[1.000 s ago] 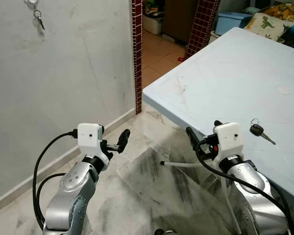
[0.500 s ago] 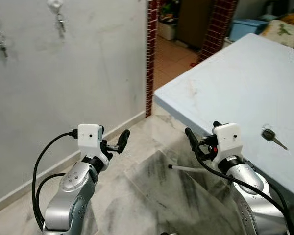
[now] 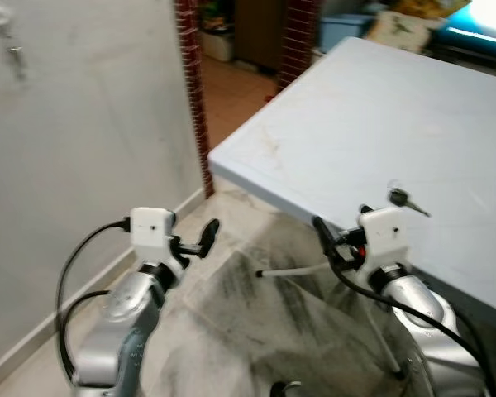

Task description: Hang keys on a hook

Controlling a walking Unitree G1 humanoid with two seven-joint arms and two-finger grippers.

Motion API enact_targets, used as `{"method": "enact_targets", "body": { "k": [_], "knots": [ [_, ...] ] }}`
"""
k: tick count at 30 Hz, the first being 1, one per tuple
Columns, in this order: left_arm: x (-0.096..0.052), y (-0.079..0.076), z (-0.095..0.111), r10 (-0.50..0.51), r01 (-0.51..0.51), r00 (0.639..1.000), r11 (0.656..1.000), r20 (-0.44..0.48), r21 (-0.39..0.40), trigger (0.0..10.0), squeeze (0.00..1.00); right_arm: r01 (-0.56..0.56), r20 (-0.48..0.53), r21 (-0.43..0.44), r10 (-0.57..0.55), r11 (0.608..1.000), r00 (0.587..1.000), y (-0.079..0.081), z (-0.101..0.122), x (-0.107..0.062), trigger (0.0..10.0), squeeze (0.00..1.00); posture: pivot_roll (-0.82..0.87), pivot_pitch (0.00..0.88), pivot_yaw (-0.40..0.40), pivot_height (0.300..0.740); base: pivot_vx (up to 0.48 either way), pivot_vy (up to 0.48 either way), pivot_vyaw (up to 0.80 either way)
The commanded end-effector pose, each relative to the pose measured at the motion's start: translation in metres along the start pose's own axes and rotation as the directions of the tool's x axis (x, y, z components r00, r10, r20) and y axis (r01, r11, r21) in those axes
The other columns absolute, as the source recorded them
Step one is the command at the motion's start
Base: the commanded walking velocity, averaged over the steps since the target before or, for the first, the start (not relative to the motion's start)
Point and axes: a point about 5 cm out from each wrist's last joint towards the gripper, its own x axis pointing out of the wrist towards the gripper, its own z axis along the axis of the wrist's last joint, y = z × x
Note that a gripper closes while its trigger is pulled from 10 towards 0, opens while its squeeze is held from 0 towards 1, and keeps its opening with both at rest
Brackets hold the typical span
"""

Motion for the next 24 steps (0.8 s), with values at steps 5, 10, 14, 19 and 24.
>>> {"method": "enact_targets", "body": {
  "k": [5, 10, 14, 19, 24],
  "knots": [
    [-0.0022, 0.0063, -0.0026, 0.011, -0.011, 1.0, 1.0, -0.024, 0.006, 10.0, 0.0, -0.018, 0.004, 0.008, 0.018, 1.0, 1.0, 0.0054, 0.0009, -0.0002, 10.0, 0.0, -0.05, 0.097, 0.034, 0.74, 0.0, 0.0, -0.8],
    [-0.0012, 0.0052, -0.0029, 0.007, -0.007, 1.0, 1.0, -0.026, 0.006, 10.0, 0.0, -0.017, 0.006, 0.008, 0.017, 1.0, 1.0, 0.0055, 0.001, -0.0003, 10.0, 0.0, -0.05, 0.097, 0.035, 0.74, 0.0, 0.0, -0.4],
    [-0.0004, 0.0041, -0.0025, 0.0, 0.0, 1.0, 1.0, -0.026, 0.006, 10.0, 0.0, -0.016, 0.008, 0.006, 0.016, 1.0, 1.0, 0.0053, 0.0012, -0.0003, 10.0, 0.0, -0.05, 0.097, 0.035, 0.74, 0.0, 0.0, 0.0],
    [-0.0002, 0.0043, -0.0024, 0.001, -0.001, 1.0, 1.0, -0.026, 0.009, 10.0, 0.0, 0.003, 0.022, 0.02, -0.003, 1.0, 1.0, 0.0042, 0.0028, -0.0002, 10.0, 0.0, -0.05, 0.097, 0.036, 0.74, 0.0, 0.0, 0.0],
    [0.0007, 0.0064, -0.0004, -0.003, 0.004, 1.0, 0.996, -0.011, 0.084, 10.0, 0.0, 0.039, 0.064, 0.102, -0.046, 0.994, 0.997, 0.0049, 0.006, 0.0016, 10.0, 0.0, -0.04, 0.083, 0.062, 0.74, 0.0, 0.0, 0.0]
  ]
}}
